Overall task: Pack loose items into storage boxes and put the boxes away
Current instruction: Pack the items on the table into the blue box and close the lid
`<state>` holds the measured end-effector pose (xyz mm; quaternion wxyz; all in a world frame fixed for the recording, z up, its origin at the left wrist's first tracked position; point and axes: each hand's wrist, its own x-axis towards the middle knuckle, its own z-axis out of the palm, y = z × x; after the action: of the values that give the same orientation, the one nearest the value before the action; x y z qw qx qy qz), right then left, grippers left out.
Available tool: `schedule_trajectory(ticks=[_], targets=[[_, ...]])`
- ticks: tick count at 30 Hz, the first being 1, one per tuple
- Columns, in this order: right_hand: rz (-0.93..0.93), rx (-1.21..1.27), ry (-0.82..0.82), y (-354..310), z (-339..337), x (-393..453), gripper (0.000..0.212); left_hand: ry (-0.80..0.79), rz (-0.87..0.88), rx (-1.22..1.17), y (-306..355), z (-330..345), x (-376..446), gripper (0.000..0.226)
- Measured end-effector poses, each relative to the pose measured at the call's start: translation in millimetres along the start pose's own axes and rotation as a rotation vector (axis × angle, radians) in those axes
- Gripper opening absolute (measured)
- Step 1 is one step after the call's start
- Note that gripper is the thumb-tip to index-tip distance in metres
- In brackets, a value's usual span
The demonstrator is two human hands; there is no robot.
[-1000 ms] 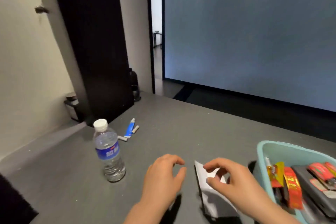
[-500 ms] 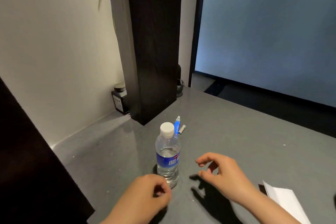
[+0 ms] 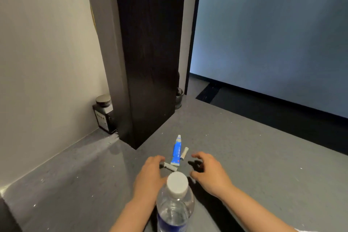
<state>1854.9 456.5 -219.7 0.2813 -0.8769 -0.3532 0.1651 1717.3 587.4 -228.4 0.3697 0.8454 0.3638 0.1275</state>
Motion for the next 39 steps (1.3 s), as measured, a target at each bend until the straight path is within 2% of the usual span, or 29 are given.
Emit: schedule_trajectory(ticks=[6, 10, 15, 19, 22, 26, 32, 36, 39], targets=[[-0.087, -0.191, -0.108, -5, 17, 53, 0.064, 0.039, 0.021, 0.1, -1, 36, 30, 0.061], [-0.134, -0.274, -0.095, -2, 26, 69, 0.053, 0.075, 0.041, 0.133, -6, 41, 38, 0.052], [-0.153, -0.248, -0.042, 4, 27, 74, 0.04, 0.106, 0.084, 0.131, -12, 39, 40, 0.041], [-0.147, -0.17, 0.005, 2, 22, 77, 0.039, 0.175, 0.1, 0.051, -20, 29, 44, 0.036], [-0.216, -0.141, 0.009, -8, 20, 81, 0.045, 0.204, 0.114, 0.024, -23, 20, 50, 0.037], [-0.299, -0.172, -0.081, -24, 29, 82, 0.051, 0.171, 0.057, 0.029, -29, 7, 54, 0.045], [-0.247, -0.149, -0.18, -20, 50, 83, 0.058, 0.011, 0.024, -0.074, -35, -1, 52, 0.053], [-0.31, -0.025, -0.274, -21, 44, 80, 0.072, -0.064, 0.067, -0.09, -31, -1, 53, 0.063], [-0.289, 0.065, -0.253, -15, 33, 84, 0.071, -0.055, 0.086, -0.035, -26, 2, 54, 0.073]])
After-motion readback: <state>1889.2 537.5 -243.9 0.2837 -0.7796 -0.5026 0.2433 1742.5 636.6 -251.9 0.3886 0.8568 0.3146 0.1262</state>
